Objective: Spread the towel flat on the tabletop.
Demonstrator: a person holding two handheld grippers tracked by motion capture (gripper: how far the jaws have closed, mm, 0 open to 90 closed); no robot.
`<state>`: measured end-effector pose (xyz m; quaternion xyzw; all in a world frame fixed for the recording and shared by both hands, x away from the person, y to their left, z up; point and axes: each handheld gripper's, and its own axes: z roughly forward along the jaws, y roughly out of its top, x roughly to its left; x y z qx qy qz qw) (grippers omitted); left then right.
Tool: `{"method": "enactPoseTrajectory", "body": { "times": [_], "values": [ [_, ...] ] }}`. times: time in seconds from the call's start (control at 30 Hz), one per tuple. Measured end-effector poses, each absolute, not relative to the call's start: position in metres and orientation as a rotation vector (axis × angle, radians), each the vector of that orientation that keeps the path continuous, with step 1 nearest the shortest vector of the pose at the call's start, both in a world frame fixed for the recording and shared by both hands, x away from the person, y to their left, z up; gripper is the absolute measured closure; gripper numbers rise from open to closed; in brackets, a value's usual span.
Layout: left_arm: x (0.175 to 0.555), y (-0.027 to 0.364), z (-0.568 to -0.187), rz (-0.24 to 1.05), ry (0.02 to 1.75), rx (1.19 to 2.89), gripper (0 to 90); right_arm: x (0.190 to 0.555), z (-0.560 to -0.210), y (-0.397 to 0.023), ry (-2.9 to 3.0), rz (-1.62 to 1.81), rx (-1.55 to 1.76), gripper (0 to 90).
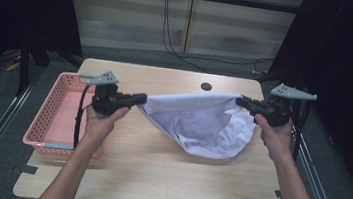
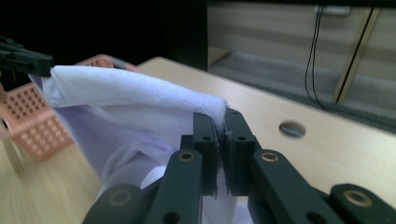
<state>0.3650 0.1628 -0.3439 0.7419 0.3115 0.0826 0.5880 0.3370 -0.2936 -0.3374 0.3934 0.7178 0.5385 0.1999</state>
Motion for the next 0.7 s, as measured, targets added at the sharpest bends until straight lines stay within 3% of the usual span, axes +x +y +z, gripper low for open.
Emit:
{"method": "enactPoseTrajectory", "body": {
  "times": [0.23,0.43,0.53,0.7],
  "values": [
    [0.369,0.166,-0.264,0.324,0.660,1.631,87.1,0.352,-0.256,-0.294,1.864,1.583,1.004,86.1],
    [0.353,0.165,-0.235,0.351,0.579,1.604,87.0,0.342,-0.203,-0.296,1.776,1.661,0.896,86.2],
    [0.348,0.165,-0.248,0.319,0.581,1.618,86.9,0.332,-0.218,-0.299,1.825,1.660,0.902,86.2],
    [0.332,0.163,-0.310,0.214,0.629,1.699,86.8,0.314,-0.266,-0.304,1.946,1.629,0.934,86.2]
  ]
}}
